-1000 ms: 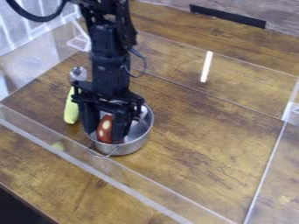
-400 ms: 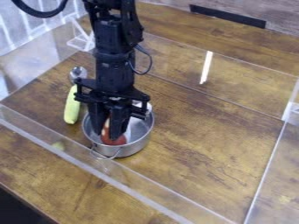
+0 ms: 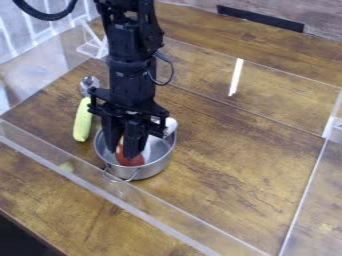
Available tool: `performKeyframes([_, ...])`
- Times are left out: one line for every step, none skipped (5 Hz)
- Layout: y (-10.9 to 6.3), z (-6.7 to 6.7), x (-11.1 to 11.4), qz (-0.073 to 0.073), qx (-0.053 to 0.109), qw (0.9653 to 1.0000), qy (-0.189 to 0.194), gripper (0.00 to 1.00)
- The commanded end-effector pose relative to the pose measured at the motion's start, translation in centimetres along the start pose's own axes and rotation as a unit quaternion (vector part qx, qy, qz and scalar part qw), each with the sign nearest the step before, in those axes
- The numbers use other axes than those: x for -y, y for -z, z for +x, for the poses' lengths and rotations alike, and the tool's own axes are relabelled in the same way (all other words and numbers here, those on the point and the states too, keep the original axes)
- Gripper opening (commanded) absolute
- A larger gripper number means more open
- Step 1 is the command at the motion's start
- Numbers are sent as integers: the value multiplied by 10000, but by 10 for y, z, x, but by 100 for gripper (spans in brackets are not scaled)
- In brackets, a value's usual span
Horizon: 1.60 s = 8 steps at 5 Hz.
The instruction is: Remove the mushroom from the silver pot and put it on the table
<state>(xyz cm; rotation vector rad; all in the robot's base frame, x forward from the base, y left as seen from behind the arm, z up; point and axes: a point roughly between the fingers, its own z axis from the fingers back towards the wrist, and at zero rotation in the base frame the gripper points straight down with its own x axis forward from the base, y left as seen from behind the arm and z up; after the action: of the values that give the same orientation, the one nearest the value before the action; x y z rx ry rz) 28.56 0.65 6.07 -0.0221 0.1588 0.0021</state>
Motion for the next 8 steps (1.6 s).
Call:
performKeyframes([-20, 12, -13, 25, 363, 9993, 52, 0])
performKeyframes([-16, 18, -16, 17, 395, 9990, -223, 0])
performKeyframes([-11, 22, -17, 11, 428, 9980, -469, 0])
performKeyframes([-6, 26, -19, 3, 454, 9966, -693, 0])
performKeyframes([-11, 28, -22, 22, 486, 9964, -700, 0])
performKeyframes([-18, 30, -24, 43, 525, 9961, -704, 0])
performKeyframes([-19, 29, -24, 53, 544, 9954, -789, 0])
performKeyframes([-22, 29, -25, 61, 572, 9945, -876, 0])
